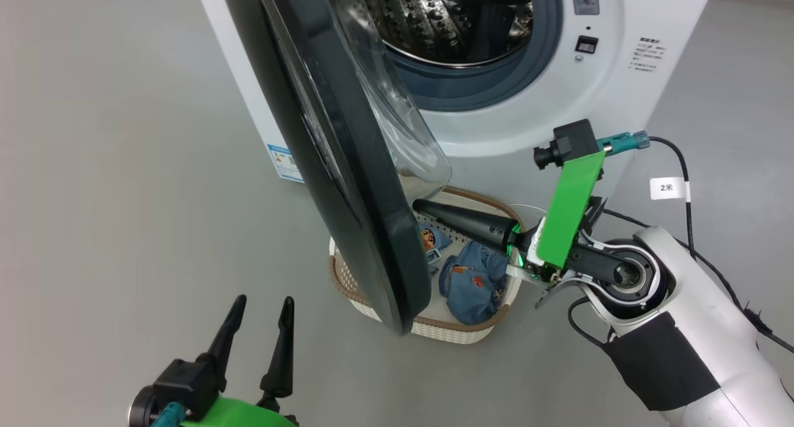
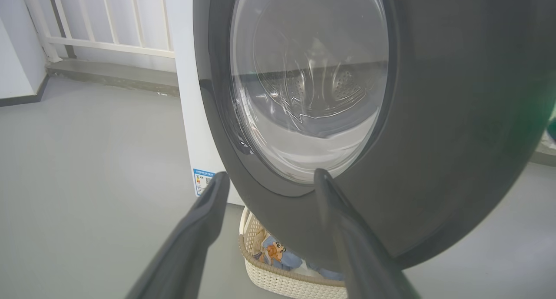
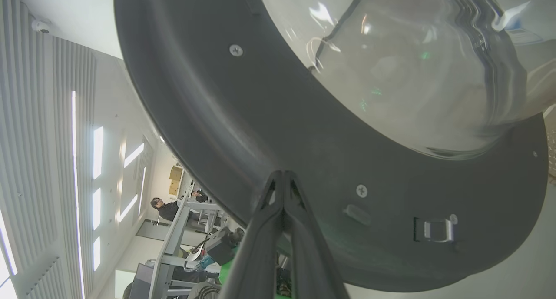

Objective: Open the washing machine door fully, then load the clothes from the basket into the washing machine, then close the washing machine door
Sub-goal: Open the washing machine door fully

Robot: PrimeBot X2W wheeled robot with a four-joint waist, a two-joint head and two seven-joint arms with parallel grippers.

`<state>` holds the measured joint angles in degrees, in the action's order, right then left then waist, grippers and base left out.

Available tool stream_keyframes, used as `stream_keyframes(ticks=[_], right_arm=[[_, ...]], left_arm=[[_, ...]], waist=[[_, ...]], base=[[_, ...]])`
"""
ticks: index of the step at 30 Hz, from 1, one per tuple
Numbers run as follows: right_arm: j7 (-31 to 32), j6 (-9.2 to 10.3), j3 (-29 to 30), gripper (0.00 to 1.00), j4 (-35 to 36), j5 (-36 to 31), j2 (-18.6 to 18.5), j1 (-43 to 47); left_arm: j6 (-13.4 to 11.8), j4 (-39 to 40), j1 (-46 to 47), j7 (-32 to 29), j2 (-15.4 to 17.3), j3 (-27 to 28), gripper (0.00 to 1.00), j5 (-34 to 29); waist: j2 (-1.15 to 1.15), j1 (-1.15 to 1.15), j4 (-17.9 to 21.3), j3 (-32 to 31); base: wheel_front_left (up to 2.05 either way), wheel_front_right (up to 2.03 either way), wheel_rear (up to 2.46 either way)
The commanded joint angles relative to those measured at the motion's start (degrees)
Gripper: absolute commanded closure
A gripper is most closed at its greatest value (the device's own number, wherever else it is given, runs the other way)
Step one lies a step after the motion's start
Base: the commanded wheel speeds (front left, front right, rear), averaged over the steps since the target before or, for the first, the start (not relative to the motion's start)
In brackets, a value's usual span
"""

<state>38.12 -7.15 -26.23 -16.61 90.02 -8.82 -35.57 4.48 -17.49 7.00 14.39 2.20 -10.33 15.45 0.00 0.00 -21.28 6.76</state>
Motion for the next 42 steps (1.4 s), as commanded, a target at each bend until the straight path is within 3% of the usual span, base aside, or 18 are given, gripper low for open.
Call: stream_keyframes(ticks=[1, 11, 12, 14, 16, 18, 19, 20, 24, 42], right_arm=[[-0.87, -0.34, 0.23, 1.00, 1.66, -0.27, 0.83, 0.93], [-3.94, -0.34, 1.98, 1.00, 1.37, -0.68, -0.94, 2.82], [-4.35, -0.34, 2.14, 0.96, 1.41, -0.80, -1.15, 3.03], [-5.22, -0.34, 2.42, 0.71, 1.55, -1.03, -1.63, 3.61], [-6.14, -0.34, 2.52, 0.55, 1.81, -1.49, -2.35, 4.33], [-7.13, -0.34, 2.49, 0.20, 1.96, -1.94, -3.11, 5.17], [-7.72, -0.34, 2.49, 0.07, 2.06, -2.11, -3.48, 5.63], [-8.36, -0.34, 2.50, 0.00, 2.12, -2.29, -3.84, 6.10], [-10.51, -0.34, 1.99, 0.00, 2.16, -3.20, -5.03, 7.65], [-30.94, -0.34, -0.45, 0.00, 1.56, -5.42, -10.93, 20.00]], left_arm=[[-0.09, 1.31, 0.51, 0.61, 0.67, 2.05, 0.00, -0.10], [1.03, 0.38, 0.83, 0.61, 0.67, 4.28, 0.00, -1.59], [1.14, 0.32, 0.81, 0.61, 0.67, 4.65, 0.00, -1.76], [1.37, 0.20, 0.67, 0.61, 0.67, 5.31, 0.00, -2.06], [1.66, 0.19, 0.50, 0.61, 0.67, 5.90, 0.00, -2.24], [1.92, 0.27, 0.23, 0.61, 0.70, 6.50, 0.00, -2.52], [2.03, 0.32, 0.07, 0.61, 0.75, 6.80, 0.00, -2.65], [2.14, 0.36, -0.10, 0.61, 0.81, 7.08, 0.00, -2.78], [2.36, 0.49, -0.76, 0.61, 0.99, 7.99, 0.00, -3.10], [2.86, 1.63, -3.65, 0.61, 0.96, 12.70, 0.00, -4.30]], waist=[[0.00, 0.00, 0.71, -0.32], [0.00, 0.00, 4.23, -1.74], [0.00, 0.00, 4.61, -1.89], [0.00, 0.00, 5.30, -2.21], [0.00, 0.00, 5.95, -2.57], [0.00, 0.00, 6.56, -2.94], [0.00, 0.00, 6.85, -3.13], [0.00, 0.00, 7.16, -3.34], [0.00, 0.00, 8.12, -4.02], [0.00, 0.00, 13.01, -5.99]], base=[[0.00, 0.00, 0.00], [0.00, 0.00, 0.00], [0.00, 0.00, 0.00], [0.00, 0.00, 0.00], [0.00, 0.00, 0.00], [0.00, 0.00, 0.00], [0.00, 0.00, 0.00], [0.00, 0.00, 0.00], [0.00, 0.00, 0.00], [0.00, 0.00, 0.00]])
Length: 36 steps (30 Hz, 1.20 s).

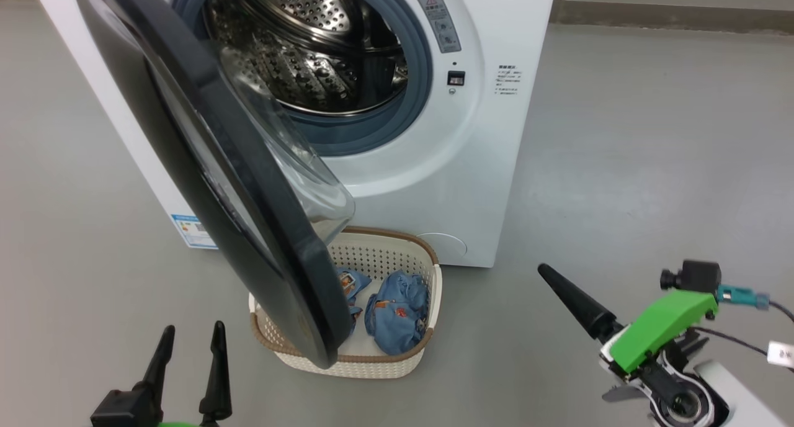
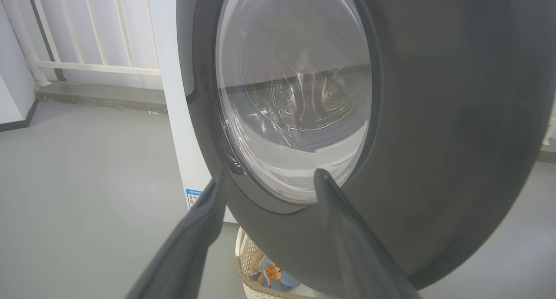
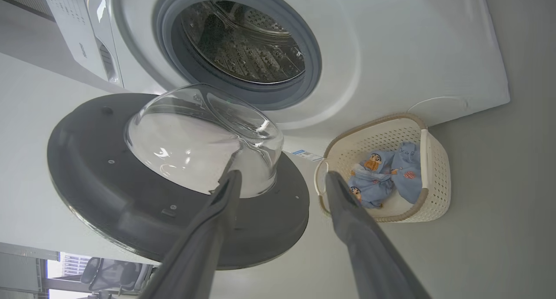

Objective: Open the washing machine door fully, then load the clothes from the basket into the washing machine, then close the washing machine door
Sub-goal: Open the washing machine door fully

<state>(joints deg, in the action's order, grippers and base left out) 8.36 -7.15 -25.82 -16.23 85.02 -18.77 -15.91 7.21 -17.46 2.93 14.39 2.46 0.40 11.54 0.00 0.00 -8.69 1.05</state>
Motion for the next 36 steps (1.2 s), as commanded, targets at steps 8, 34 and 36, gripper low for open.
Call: stream_keyframes(ticks=[8, 34, 36], right_arm=[[-10.67, -0.34, -3.59, 0.00, -0.57, -1.80, -3.68, 3.46], [-23.34, -0.34, 10.63, 0.00, -1.61, -38.96, 0.05, 9.80], [-23.34, -0.34, 12.01, 0.00, -1.25, -42.66, 1.03, 10.91]], left_arm=[[0.18, 1.99, -0.49, 0.61, 0.65, 2.66, 0.00, -1.09], [0.26, 1.77, -0.91, 0.61, 0.50, 2.84, 0.00, -1.21], [0.26, 1.74, -0.80, 0.61, 0.49, 2.78, 0.00, -1.25]], waist=[[0.00, 0.00, 1.29, -0.90], [0.00, 0.00, 0.58, -1.09], [0.00, 0.00, 0.36, -1.09]], base=[[0.00, 0.00, 0.00], [0.00, 0.00, 0.00], [0.00, 0.00, 0.00]])
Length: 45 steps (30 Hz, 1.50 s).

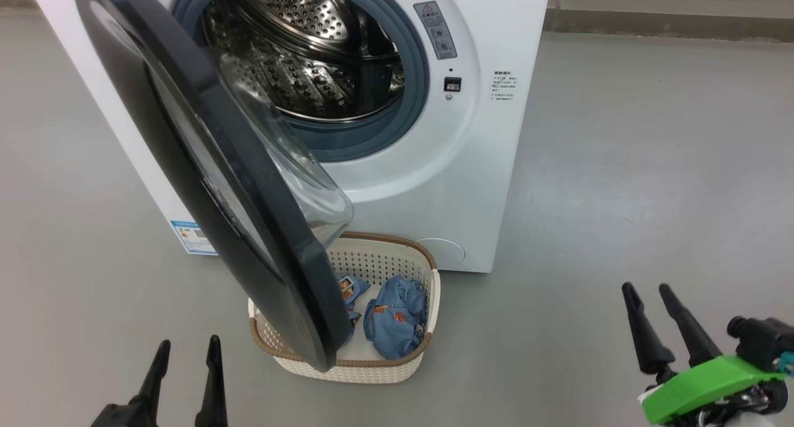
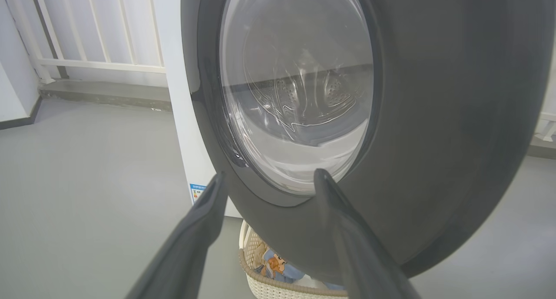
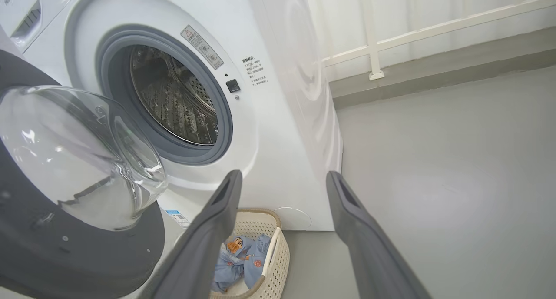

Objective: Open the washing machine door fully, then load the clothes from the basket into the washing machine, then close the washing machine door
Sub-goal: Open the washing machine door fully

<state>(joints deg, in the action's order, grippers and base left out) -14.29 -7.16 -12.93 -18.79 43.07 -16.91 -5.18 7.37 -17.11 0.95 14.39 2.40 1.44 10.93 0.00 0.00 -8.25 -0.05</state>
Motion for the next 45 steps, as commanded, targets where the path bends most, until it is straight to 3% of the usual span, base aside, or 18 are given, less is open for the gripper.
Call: stream_keyframes(ticks=[1, 13, 35, 36, 37, 42, 45], right_arm=[[-0.70, -0.33, -0.54, 0.00, 1.31, -2.44, -0.45, 0.71], [-0.71, -0.33, 3.02, 0.00, -1.00, -7.30, 2.69, 4.40], [-0.71, -0.33, 4.51, 0.00, -1.50, -12.91, 3.26, 4.78], [-0.71, -0.33, 4.66, 0.00, -1.42, -13.18, 3.30, 4.82], [-0.71, -0.33, 4.81, 0.00, -1.37, -13.40, 3.36, 4.86], [-0.71, -0.33, 5.42, 0.00, -1.13, -14.22, 3.77, 5.02], [-0.71, -0.33, 5.28, 0.00, -0.97, -14.56, 3.92, 4.96]], left_arm=[[0.11, 1.37, 1.22, 0.61, 0.54, 1.71, 0.00, -0.65], [0.11, 1.11, 1.64, 0.61, 0.51, 1.73, 0.00, -0.59], [0.12, 1.54, 3.23, 0.61, 0.49, 2.31, 0.01, -0.33], [0.09, 1.90, 3.43, 0.61, 0.49, 2.44, 0.55, -0.28], [0.02, 2.37, 3.66, 0.61, 0.49, 2.62, 1.00, -0.20], [-1.48, 9.46, 5.15, 0.61, 0.48, 4.09, 1.00, 0.20], [-2.72, 17.91, 5.47, 0.61, 0.48, 2.23, 1.00, -0.67]], waist=[[0.00, 0.00, -0.17, 0.01], [0.00, 0.00, -0.52, 0.11], [0.00, 0.00, -0.10, 0.38], [0.00, 0.00, -0.15, 0.39], [0.00, 0.00, -0.20, 0.40], [0.00, 0.00, -0.34, 0.44], [0.00, 0.00, -0.07, 0.39]], base=[[0.00, 0.00, 0.00], [0.00, 0.00, 0.00], [0.00, 0.00, 0.00], [0.00, 0.00, 0.00], [0.00, 0.00, 0.00], [0.00, 0.00, 0.00], [0.00, 0.00, 0.00]])
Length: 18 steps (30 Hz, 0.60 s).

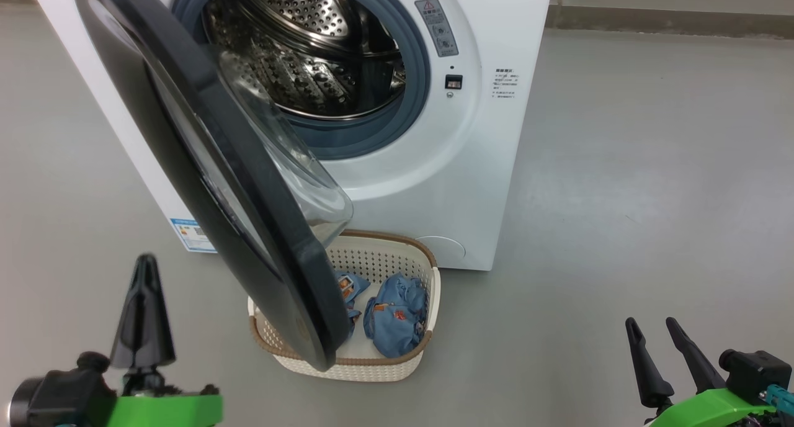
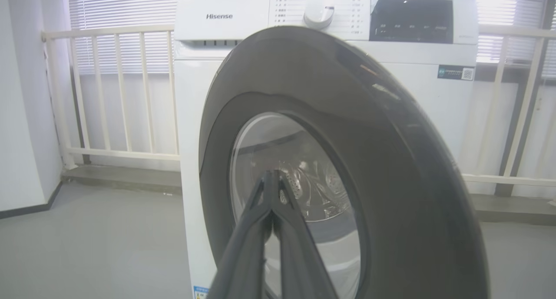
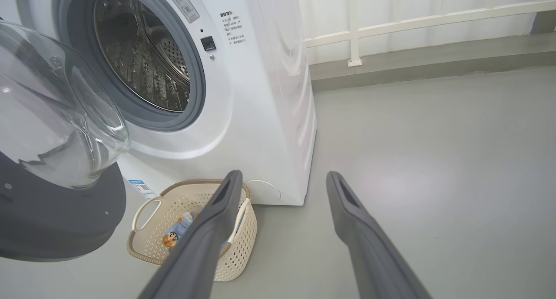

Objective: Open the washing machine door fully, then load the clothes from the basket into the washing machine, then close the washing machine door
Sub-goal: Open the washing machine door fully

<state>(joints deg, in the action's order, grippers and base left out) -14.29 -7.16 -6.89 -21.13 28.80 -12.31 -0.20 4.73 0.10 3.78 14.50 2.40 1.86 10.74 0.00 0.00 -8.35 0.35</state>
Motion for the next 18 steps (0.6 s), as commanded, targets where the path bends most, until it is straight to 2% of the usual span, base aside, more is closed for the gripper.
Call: stream_keyframes(ticks=[1, 5, 9, 18], right_arm=[[-0.71, -0.33, -0.81, 0.00, 1.43, -0.37, -0.67, -0.06], [-0.71, -0.33, -0.64, 0.00, 1.74, -0.58, -0.62, -0.24], [-0.71, -0.33, -0.36, 0.00, 1.80, -0.86, -0.58, -0.47], [-0.71, -0.33, -1.16, 0.00, 1.46, -1.18, -0.53, -1.43]], left_arm=[[-0.28, 2.92, 2.61, 0.50, 0.48, 0.79, 1.00, -0.41], [-0.72, 9.07, 2.94, 0.50, 0.48, -4.65, 1.00, -0.26], [-0.83, 10.50, 4.93, 0.50, 0.48, -11.52, 1.00, 0.56], [-1.99, 1.61, 10.17, 0.50, 0.48, -23.66, 1.00, 7.27]], waist=[[0.00, 0.00, 0.14, 0.01], [0.00, 0.00, 0.29, 0.44], [0.00, 0.00, 0.38, 1.10], [0.00, 0.00, 1.67, 2.08]], base=[[0.00, 0.00, 0.00], [0.00, 0.00, 0.00], [0.00, 0.00, 0.00], [0.00, 0.00, 0.00]])
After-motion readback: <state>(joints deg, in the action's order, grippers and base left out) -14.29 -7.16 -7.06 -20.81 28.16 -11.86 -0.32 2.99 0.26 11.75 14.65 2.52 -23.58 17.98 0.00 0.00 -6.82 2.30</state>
